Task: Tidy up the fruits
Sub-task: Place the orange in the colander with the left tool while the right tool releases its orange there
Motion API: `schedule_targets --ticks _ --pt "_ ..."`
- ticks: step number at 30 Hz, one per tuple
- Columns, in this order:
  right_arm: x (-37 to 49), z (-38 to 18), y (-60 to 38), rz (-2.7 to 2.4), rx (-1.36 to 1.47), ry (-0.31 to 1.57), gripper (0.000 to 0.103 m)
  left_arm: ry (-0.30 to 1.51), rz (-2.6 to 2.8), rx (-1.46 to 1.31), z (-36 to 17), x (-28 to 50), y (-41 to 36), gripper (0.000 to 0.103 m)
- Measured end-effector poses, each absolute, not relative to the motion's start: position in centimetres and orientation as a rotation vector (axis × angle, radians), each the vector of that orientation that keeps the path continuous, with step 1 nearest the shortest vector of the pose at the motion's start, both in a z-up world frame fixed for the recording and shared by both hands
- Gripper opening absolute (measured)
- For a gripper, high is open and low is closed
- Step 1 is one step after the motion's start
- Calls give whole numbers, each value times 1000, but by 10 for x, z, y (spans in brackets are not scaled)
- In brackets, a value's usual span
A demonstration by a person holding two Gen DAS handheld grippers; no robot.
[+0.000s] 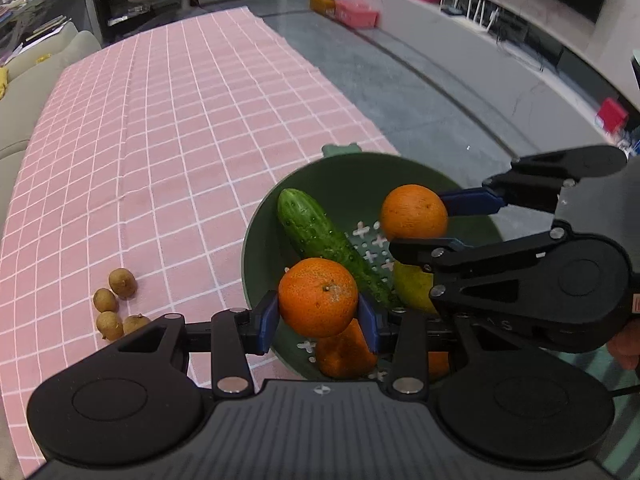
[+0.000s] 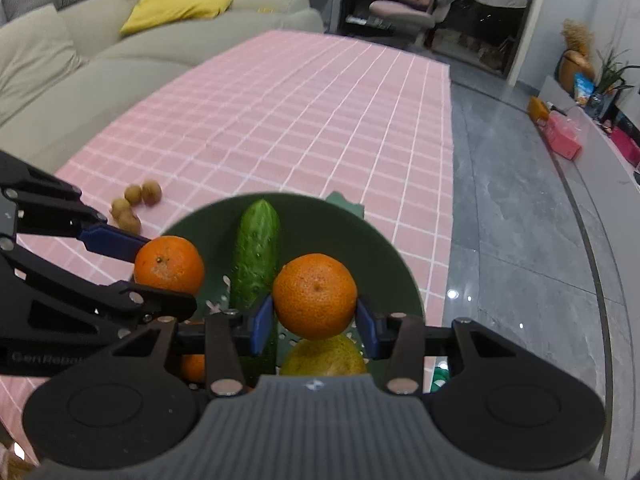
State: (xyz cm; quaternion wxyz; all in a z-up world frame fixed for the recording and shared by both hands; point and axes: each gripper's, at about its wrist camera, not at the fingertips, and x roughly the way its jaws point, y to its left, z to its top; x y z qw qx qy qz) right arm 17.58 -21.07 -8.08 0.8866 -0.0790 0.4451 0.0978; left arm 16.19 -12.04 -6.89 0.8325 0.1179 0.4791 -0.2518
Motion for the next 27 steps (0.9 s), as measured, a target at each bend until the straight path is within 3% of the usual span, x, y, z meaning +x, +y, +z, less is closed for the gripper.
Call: schedule_targets --ticks 27 --pt "222 -128 -204 246 -243 1071 43 1081 -570 401 -95 177 -141 50"
